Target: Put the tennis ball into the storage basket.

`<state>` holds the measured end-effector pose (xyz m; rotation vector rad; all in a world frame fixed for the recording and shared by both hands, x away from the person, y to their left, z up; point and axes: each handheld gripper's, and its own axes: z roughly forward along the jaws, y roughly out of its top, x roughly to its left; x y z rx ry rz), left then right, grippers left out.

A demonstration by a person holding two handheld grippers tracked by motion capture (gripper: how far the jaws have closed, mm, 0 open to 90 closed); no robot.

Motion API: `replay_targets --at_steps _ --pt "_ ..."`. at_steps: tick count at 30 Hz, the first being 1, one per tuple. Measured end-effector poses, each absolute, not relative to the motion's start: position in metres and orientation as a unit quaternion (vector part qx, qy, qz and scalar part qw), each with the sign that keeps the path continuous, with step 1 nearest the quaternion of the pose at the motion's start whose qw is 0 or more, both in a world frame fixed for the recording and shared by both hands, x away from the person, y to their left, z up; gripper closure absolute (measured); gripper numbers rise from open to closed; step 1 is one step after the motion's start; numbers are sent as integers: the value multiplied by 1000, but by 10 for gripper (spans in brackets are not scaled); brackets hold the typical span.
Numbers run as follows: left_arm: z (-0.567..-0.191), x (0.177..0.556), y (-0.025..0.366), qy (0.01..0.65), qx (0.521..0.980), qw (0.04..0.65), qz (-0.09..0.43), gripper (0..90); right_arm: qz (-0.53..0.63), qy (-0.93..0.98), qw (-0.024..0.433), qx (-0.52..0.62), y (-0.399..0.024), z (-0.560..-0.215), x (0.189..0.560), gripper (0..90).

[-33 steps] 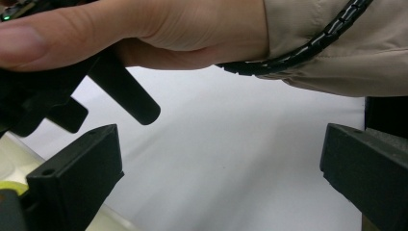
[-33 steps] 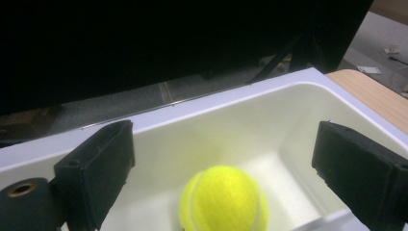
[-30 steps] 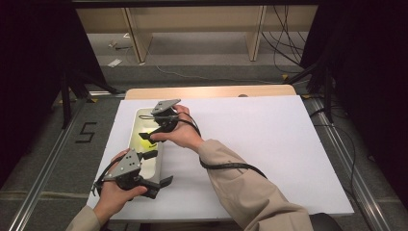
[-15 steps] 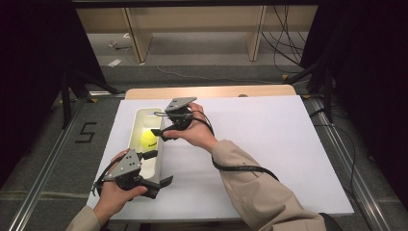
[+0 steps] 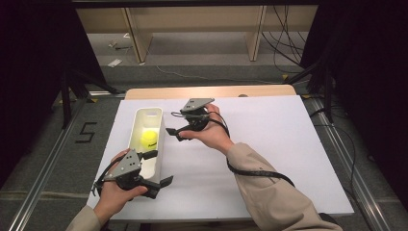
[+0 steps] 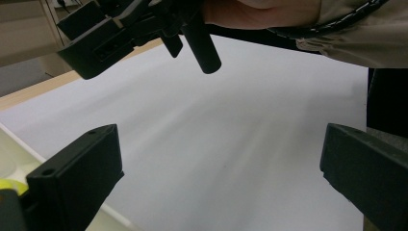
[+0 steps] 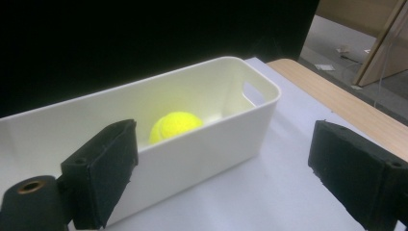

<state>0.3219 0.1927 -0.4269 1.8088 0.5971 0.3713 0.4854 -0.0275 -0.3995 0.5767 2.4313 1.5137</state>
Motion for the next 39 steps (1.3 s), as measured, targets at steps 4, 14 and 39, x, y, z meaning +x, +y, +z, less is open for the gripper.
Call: replay_targets --at_steps 4,14,39 --pt "-427 322 193 254 769 565 158 6 517 825 114 201 -36 -399 484 114" --pt "-427 322 193 254 770 563 159 6 512 822 124 216 -63 -400 479 119" --pt "-427 323 193 255 770 562 160 6 504 808 154 264 -137 -404 467 123"
